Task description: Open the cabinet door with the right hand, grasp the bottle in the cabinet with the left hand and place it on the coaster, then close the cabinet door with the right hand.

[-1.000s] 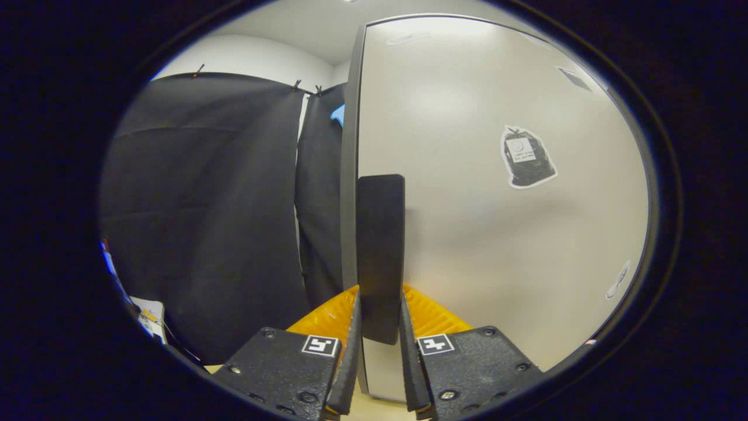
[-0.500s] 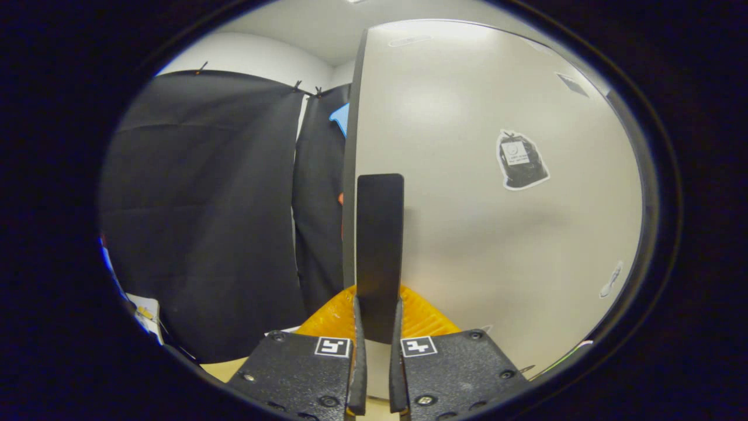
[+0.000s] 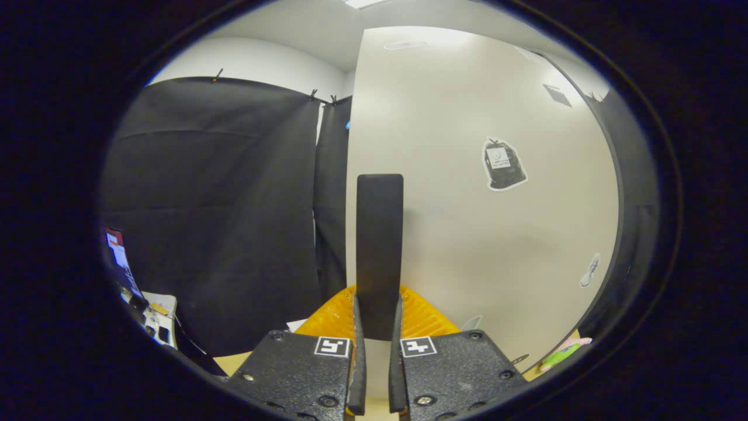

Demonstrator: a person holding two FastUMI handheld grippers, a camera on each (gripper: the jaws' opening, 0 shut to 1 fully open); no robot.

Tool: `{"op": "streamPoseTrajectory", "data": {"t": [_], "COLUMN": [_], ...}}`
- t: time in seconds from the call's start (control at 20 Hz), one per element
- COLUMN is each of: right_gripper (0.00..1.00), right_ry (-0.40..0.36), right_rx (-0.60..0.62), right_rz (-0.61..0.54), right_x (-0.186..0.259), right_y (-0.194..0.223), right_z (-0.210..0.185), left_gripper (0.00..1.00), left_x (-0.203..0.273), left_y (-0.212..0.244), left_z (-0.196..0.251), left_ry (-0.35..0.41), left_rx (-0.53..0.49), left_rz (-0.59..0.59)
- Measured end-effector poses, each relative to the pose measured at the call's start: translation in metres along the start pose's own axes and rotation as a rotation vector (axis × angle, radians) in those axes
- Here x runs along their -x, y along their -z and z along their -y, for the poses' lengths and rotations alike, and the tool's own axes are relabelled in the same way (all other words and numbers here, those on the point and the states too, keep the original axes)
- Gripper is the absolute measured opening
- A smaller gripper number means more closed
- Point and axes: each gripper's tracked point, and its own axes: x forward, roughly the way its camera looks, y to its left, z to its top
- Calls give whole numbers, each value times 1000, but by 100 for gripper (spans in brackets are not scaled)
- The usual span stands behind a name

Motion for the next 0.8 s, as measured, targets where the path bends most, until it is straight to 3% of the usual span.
{"op": "streamPoseTrajectory", "data": {"t": [0.8], "right_gripper": [18], "right_ry": [-26], "right_rx": [-18], "right_rz": [-1], "right_x": [96], "right_y": [4], "right_z": [18], "left_gripper": [95], "left_x": [4], "left_y": [-1], "left_z": [25], "left_ry": [83], "left_rx": [4], "left_rz": [4]}}
